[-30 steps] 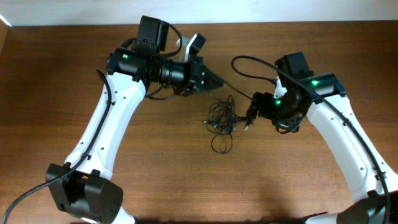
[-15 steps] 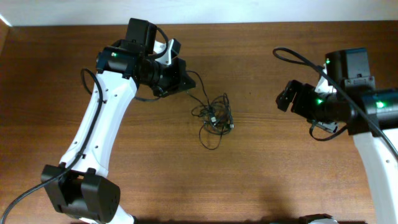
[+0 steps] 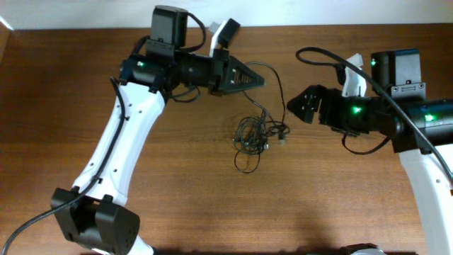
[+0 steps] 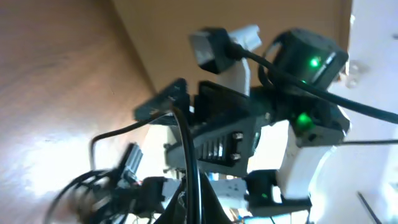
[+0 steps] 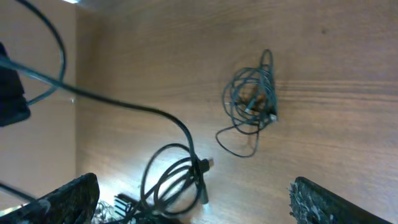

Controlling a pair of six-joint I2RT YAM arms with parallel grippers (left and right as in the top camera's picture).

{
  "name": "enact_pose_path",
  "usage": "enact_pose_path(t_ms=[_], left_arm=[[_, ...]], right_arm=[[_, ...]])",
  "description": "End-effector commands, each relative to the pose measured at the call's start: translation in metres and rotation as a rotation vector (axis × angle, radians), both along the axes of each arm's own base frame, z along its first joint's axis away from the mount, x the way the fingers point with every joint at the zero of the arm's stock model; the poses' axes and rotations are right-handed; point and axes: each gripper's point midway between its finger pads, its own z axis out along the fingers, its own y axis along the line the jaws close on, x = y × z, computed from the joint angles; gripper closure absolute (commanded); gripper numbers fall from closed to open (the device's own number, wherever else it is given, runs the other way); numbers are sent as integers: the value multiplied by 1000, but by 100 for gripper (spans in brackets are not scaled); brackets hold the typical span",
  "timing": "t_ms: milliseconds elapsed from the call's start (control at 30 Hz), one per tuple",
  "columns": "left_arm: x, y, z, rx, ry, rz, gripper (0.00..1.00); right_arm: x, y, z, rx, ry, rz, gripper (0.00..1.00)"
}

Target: Untangle cables

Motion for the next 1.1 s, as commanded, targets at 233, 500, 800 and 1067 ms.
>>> enact_pose_path(t_ms=[233,500,800,1067], left_arm=[[-15,-11,30,-66,-16,-77,100],[0,11,32,-71,-2,-25,100],[23,40,25,-51,16,80,100],[57,52,-25,186,-11,327,100]], right_arm=[[7,33,-44,-71,117,98,1],[17,-24,-93,-369,255,-202,2],[2,-80,-99,-630,309,-414,2],[-7,-89,-100,-681,334,-419,2]])
